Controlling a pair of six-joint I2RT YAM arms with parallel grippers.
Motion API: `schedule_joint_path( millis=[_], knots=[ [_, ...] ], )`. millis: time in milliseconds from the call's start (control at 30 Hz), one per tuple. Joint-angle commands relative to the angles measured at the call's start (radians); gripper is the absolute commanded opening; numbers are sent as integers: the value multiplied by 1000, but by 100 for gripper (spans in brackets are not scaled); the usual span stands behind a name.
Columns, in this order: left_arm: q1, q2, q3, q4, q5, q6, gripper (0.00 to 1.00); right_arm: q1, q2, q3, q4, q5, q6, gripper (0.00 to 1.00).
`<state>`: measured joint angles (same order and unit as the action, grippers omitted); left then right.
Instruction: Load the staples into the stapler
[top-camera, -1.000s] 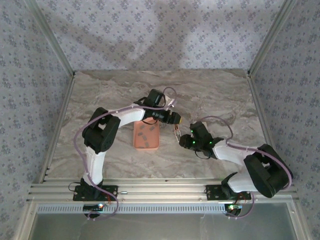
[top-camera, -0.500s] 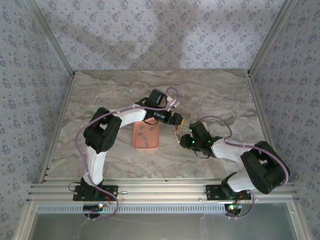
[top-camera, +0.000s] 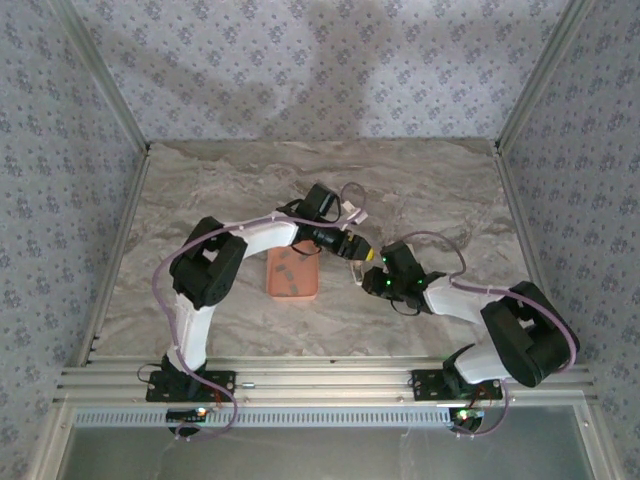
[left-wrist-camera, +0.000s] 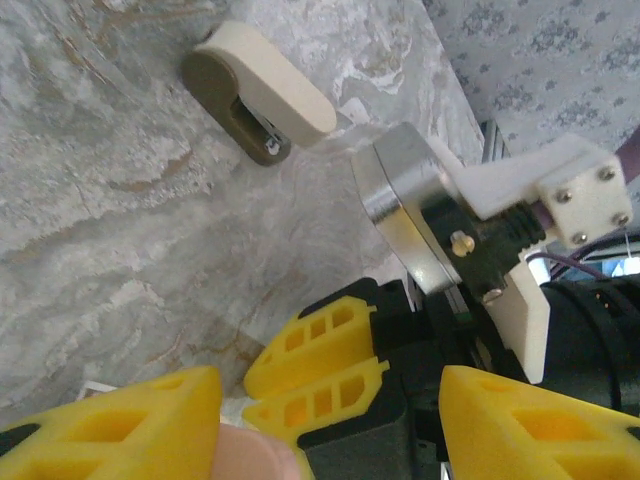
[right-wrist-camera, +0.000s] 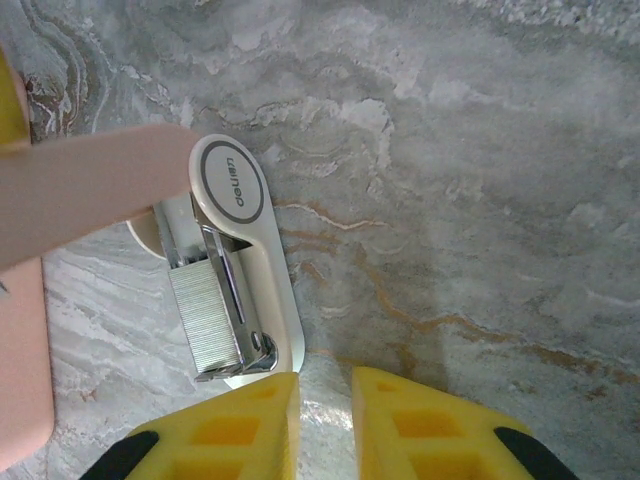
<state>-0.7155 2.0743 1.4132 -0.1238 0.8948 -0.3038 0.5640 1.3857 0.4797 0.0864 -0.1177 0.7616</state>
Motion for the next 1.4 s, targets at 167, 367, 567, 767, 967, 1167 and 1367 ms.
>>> schedule_joint_path(
  millis=[167, 367, 567, 767, 967, 1167, 1367],
  knots=[
    [-16, -35, 17, -60, 20, 53, 59, -7, -78, -18, -51, 16, -16, 22],
    [-12, -76, 7, -64, -54, 41, 60, -8, -178, -18, -107, 36, -21, 27],
    [28, -150, -77, 31, -151, -49, 61, -13, -247, 6, -145, 36, -40, 35],
    [69, -236, -182, 126, -205, -104, 61, -16, -229, 45, -150, 13, -63, 41],
    [82, -272, -217, 128, -223, -101, 60, -16, -177, 75, -127, -8, -77, 43],
    [85, -273, -223, 139, -228, -109, 61, -16, -130, 95, -104, -23, -88, 43],
    [85, -272, -219, 139, -227, -109, 61, -22, -78, 98, -69, -37, -94, 43]
  ],
)
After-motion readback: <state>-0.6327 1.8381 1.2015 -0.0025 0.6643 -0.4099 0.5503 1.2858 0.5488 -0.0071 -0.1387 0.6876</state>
